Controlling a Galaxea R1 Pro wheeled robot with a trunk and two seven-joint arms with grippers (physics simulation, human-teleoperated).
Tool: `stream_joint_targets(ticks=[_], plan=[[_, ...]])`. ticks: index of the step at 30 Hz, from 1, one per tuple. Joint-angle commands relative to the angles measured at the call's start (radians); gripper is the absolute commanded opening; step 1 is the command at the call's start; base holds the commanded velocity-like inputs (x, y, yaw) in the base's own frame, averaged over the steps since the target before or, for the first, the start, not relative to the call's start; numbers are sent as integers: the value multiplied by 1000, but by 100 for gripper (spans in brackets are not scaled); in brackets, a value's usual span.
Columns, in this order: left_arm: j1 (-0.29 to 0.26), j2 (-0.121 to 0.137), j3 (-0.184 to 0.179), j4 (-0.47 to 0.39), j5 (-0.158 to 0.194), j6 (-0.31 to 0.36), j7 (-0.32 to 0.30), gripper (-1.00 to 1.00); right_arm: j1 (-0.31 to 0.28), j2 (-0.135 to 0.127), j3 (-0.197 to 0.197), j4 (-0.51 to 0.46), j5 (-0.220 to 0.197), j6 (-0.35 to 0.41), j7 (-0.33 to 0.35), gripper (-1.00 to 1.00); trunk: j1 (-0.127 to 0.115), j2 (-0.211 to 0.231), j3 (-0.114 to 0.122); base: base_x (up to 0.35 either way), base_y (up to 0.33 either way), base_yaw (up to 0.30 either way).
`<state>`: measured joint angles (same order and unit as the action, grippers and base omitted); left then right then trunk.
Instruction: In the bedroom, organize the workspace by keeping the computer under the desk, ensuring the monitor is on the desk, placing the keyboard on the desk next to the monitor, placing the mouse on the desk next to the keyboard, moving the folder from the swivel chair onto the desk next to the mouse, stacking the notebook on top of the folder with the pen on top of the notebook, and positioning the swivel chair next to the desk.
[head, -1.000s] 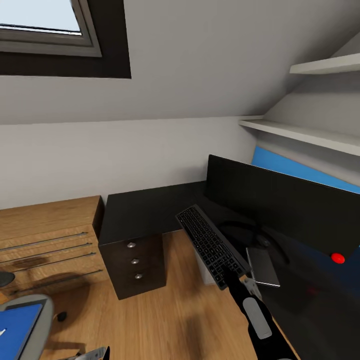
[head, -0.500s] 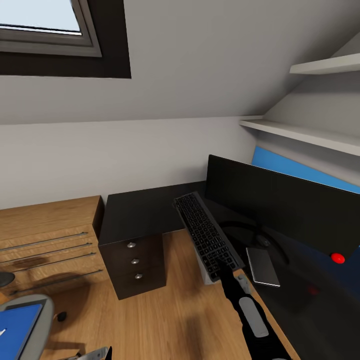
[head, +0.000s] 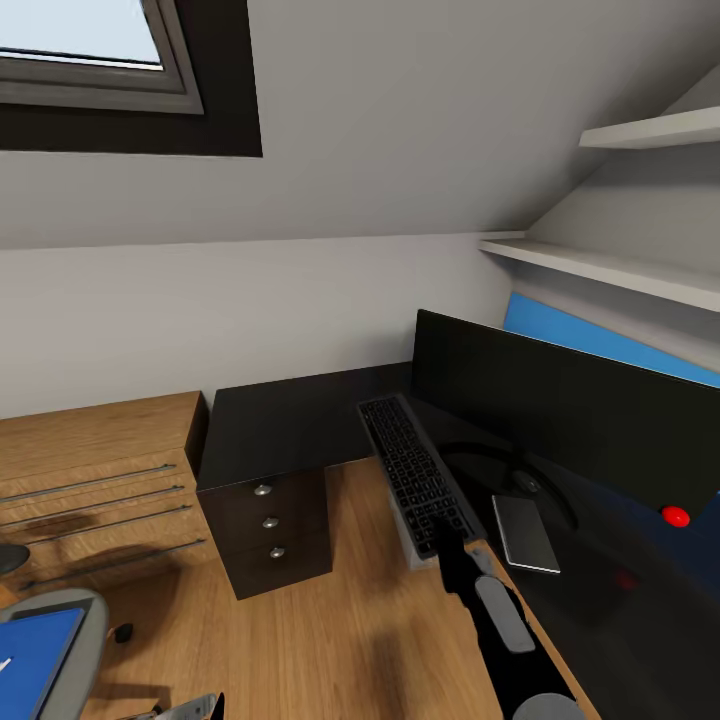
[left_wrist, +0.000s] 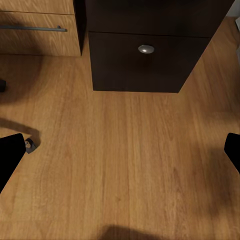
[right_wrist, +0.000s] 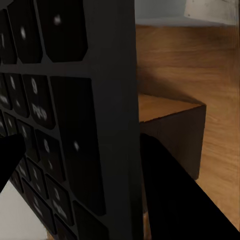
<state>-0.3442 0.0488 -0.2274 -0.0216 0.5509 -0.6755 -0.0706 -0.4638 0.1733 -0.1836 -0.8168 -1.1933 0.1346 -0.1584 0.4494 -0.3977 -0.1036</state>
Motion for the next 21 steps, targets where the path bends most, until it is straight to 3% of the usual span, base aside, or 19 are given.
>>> stream_joint_targets(ticks=[1,5,9,12,21], plan=[[-1,0,-4,1,11,-2,-7,100,-8,1,-4,-2,-20,5,-15,-100,1,-2,-2,0,0,0],[-1,1,-4,1,11,-2,-7,100,-38,1,-2,7,-54,5,-89,-100,1,-2,-2,0,0,0],[-1,0,-4,1,11,-2,-8,100,-120,1,22,95,-62,3,-145,-100,1,-2,-2,0,0,0],[-1,1,-4,1,11,-2,-8,100,-167,1,35,140,-64,-3,-158,-100,1,-2,-2,0,0,0],[-1,2,-4,1,11,-2,-8,100,-190,1,42,165,-79,-9,-158,-100,1,-2,-2,0,0,0]])
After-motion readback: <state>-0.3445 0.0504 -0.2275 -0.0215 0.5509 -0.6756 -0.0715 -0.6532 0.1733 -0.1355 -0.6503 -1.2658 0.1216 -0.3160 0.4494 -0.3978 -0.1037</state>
